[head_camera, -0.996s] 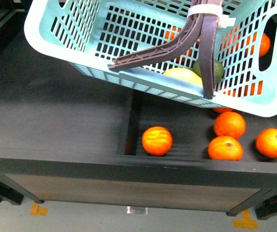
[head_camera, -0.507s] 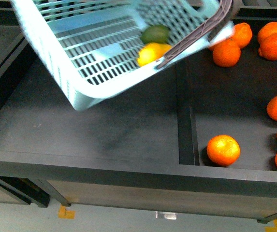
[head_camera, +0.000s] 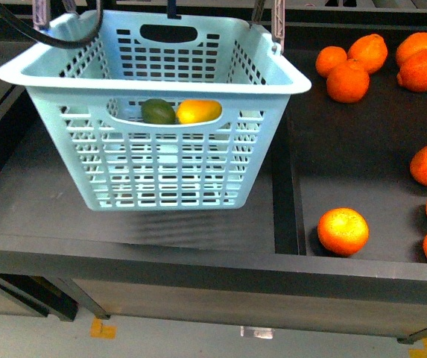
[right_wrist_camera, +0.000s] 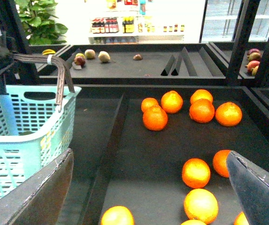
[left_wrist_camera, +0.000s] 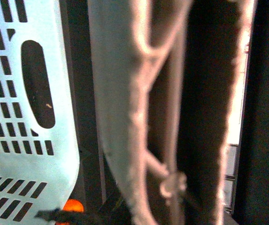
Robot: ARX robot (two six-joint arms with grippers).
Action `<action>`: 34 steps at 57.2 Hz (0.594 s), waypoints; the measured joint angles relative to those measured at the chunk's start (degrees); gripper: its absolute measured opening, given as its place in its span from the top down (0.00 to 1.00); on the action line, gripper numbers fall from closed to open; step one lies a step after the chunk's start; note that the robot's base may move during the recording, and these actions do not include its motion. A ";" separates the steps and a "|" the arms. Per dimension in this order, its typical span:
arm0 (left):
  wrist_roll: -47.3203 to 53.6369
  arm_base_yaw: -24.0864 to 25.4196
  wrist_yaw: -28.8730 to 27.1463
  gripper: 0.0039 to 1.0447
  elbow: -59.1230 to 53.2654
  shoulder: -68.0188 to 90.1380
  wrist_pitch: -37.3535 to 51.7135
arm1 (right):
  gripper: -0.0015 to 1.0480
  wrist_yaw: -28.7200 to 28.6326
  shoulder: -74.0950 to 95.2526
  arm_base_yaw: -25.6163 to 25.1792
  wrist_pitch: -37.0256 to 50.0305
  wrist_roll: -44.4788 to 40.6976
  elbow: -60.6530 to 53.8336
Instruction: Pick mango and avocado into basket
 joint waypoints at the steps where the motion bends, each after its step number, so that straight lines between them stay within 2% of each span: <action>1: -0.35 0.02 0.35 0.93 0.68 0.76 0.04 | 0.08 0.00 0.00 0.02 0.00 0.00 0.00; 14: -0.59 1.49 5.68 0.93 9.31 8.68 2.60 | 0.08 0.00 0.00 0.02 0.00 -0.02 0.00; 24: 1.55 3.06 12.15 0.94 17.03 14.10 3.54 | 0.08 0.00 0.00 0.02 0.00 0.00 0.00; 34: 1.75 3.91 13.90 0.94 19.91 16.61 4.94 | 0.08 0.00 0.00 0.00 0.00 -0.02 0.00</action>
